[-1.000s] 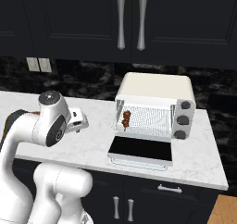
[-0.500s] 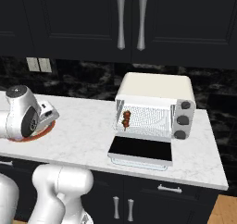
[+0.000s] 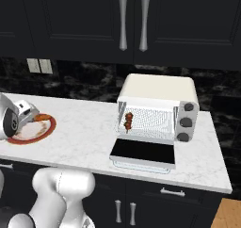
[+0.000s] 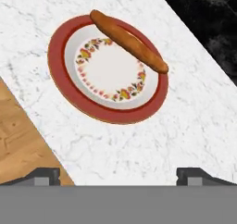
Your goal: Pick up the kebab skewer and baguette bread, and place them inside the toaster oven. Close the toaster oven door and start by setting the timer.
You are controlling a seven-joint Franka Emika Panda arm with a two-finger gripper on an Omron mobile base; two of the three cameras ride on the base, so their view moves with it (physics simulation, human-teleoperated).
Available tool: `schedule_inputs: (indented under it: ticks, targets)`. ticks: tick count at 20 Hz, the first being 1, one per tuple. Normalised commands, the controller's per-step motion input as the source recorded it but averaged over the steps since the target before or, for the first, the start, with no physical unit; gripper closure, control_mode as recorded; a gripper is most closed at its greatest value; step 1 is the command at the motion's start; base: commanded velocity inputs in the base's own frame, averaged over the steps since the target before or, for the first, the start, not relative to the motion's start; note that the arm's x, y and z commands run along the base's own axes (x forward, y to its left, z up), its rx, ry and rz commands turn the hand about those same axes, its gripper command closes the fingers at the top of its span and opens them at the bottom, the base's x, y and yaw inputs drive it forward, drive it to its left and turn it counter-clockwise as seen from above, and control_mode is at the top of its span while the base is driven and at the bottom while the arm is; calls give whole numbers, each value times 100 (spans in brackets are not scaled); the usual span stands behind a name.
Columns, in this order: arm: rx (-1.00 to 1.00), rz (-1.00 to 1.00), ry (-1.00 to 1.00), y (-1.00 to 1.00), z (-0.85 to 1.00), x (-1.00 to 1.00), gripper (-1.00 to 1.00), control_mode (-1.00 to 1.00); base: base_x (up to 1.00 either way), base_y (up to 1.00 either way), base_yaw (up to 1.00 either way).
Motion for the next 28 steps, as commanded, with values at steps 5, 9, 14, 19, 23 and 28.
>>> schedule_inputs:
  ticks: [5,9,14,19,23,28]
  targets:
    - [0,2,6,86,0,100,-100,-100,0,0,0]
    - [-2,3,19,76,-4,100,-100,-100,0,0,0]
    - [-8,6,10,18,-45,79,-100,-100,0,0,0]
    - [-16,3,1,14,-53,54,-100,-100,0,0,0]
    - [-12,2,0,6,-32,46,-100,-100,0,0,0]
    - [-7,2,0,16,-12,51,-100,-100,0,0,0]
